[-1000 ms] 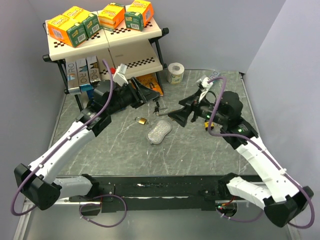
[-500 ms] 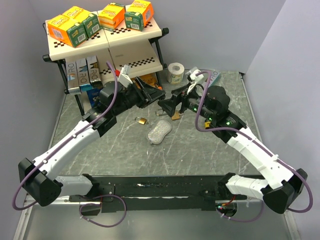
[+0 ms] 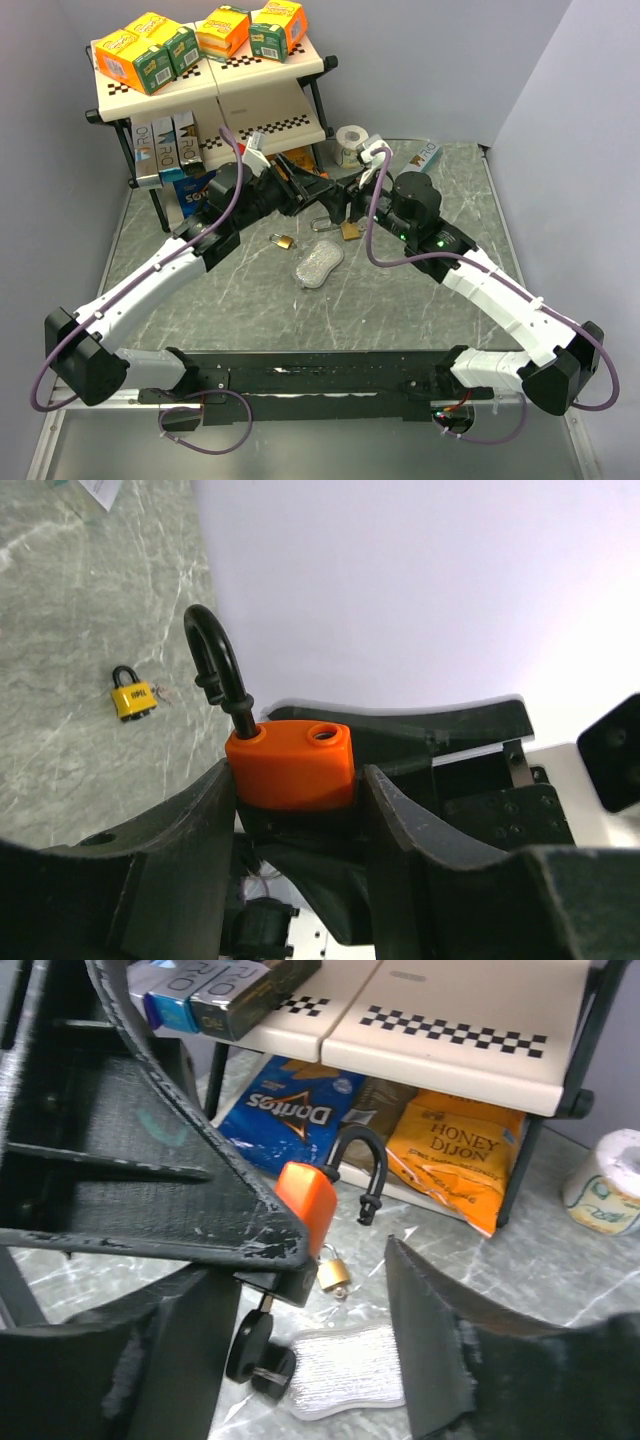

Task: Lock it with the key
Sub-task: Pick up the lock from the center of the board.

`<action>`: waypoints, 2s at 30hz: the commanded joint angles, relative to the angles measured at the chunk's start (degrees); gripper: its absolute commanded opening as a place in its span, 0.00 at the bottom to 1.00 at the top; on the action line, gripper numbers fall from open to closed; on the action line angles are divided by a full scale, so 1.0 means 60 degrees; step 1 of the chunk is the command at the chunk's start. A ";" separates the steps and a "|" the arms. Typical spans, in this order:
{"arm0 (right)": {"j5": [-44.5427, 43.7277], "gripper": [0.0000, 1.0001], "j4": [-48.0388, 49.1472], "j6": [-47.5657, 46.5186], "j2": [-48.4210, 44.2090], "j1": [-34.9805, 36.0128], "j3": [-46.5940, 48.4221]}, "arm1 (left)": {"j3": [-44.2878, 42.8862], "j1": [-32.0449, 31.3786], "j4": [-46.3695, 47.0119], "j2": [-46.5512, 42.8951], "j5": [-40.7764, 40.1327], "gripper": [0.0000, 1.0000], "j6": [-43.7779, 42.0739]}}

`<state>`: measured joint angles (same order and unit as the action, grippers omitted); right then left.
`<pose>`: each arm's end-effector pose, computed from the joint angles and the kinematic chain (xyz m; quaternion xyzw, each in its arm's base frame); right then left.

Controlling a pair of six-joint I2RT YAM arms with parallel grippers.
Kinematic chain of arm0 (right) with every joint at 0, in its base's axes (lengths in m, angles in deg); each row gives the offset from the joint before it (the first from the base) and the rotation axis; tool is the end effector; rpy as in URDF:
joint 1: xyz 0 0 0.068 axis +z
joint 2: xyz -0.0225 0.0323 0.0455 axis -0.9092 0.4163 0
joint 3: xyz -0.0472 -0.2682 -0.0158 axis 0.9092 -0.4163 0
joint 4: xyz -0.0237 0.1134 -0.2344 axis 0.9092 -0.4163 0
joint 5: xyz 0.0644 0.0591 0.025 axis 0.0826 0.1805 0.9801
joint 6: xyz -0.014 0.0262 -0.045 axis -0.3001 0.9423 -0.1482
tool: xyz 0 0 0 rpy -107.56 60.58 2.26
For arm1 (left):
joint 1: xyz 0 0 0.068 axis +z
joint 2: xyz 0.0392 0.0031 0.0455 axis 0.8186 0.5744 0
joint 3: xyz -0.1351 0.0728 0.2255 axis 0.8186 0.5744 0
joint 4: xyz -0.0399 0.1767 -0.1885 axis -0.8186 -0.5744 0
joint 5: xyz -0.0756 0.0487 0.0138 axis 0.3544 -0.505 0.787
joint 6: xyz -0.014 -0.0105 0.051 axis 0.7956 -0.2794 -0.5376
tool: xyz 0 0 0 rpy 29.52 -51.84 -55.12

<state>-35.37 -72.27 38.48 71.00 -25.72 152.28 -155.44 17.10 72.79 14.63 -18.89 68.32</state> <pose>0.2087 0.1781 0.4094 -0.2658 0.6712 0.2860 0.6302 0.2344 -0.1904 0.3981 -0.1331 0.7217 -0.5811 0.3517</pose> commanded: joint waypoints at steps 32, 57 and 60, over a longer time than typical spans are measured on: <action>0.8890 0.00 -0.2975 0.0703 -0.2106 -0.2805 0.0530 | -0.0161 0.1840 -0.3500 -0.2112 0.7444 0.96 -1.0934; 1.1191 0.00 -0.1966 0.2783 -0.2209 -0.2395 -0.0423 | 0.0469 -0.0826 -0.2521 -0.2288 0.6731 0.55 -1.2198; 1.1206 0.00 -0.1981 0.2784 -0.2165 -0.2366 -0.0393 | 0.0527 -0.0987 -0.2551 -0.2376 0.6658 0.44 -1.2374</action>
<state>29.74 -88.09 54.35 58.63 -40.43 149.55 -152.49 12.35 55.09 1.15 21.46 -4.90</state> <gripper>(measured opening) 0.379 0.487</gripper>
